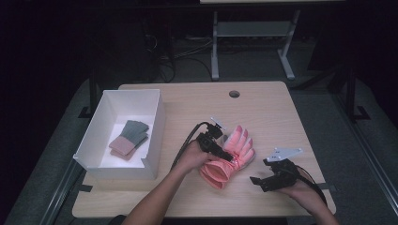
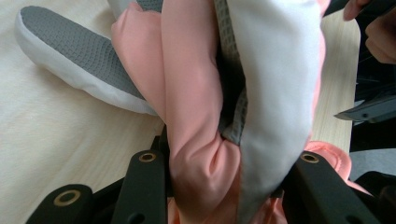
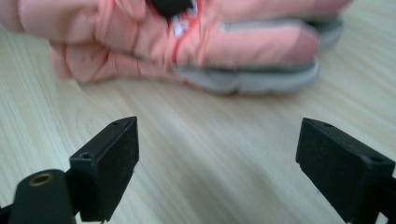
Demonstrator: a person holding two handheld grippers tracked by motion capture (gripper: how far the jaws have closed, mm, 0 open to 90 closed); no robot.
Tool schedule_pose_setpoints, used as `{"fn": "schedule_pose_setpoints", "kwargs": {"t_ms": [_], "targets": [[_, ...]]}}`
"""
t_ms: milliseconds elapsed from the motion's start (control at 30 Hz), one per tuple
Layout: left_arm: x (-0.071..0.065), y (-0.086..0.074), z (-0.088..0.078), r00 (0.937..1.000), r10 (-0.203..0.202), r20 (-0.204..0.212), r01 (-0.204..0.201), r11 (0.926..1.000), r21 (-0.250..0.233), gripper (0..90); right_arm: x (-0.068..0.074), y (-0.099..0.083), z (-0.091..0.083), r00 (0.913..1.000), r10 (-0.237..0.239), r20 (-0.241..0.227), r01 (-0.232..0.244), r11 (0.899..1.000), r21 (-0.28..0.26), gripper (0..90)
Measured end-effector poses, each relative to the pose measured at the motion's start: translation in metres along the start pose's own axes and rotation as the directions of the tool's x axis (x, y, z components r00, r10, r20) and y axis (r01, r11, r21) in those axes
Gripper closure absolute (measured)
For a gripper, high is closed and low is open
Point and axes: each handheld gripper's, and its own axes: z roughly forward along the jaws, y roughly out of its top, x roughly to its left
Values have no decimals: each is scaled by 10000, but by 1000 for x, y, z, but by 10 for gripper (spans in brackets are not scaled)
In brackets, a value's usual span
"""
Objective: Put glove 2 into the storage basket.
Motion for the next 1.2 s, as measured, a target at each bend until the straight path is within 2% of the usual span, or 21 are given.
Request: {"fn": "schedule_pose_setpoints", "kwargs": {"t_ms": [167,200,233,267,300,433,633,900,1067,1100,1200], "targets": [[-3,4,-19,9998,54,-177,-59,9997,-250,621,-5,-2,2,9999,12,141,-12,10000,-22,130],[-3,4,-25,9996,202,-194,-206,9996,-197,620,-6,-2,2,9998,67,194,-67,10000,12,131],[-4,5,-30,9994,229,-274,-236,9993,-288,620,-7,-3,2,9997,32,252,-32,10000,-4,131],[-7,6,-33,9995,81,-301,-95,9989,-461,620,-7,-3,3,9996,41,284,-40,10000,-15,131],[-8,7,-39,9992,199,-352,-214,9988,-437,620,-7,-3,3,9995,76,297,-74,10000,-38,131],[-16,9,-61,9993,179,-339,-208,9960,-873,617,-9,-2,5,9993,111,345,-110,9999,-34,131],[-26,13,-97,9961,237,-848,-329,9935,-1088,614,-10,-2,6,9992,74,385,-69,9999,-116,131],[-31,7,-145,9922,-7,-1248,-202,9858,-1665,613,-18,5,6,9984,194,529,-177,9993,-325,131],[-29,-1,-178,9854,-266,-1680,-79,9794,-2018,613,-19,12,9,9978,255,616,-234,9991,-344,131],[-29,-3,-185,9840,-334,-1749,-41,9777,-2100,613,-20,12,10,9980,112,625,-90,9993,-362,131],[-24,-10,-202,9803,-571,-1890,109,9715,-2368,613,-19,13,13,9980,74,634,-61,9997,-219,131]]}}
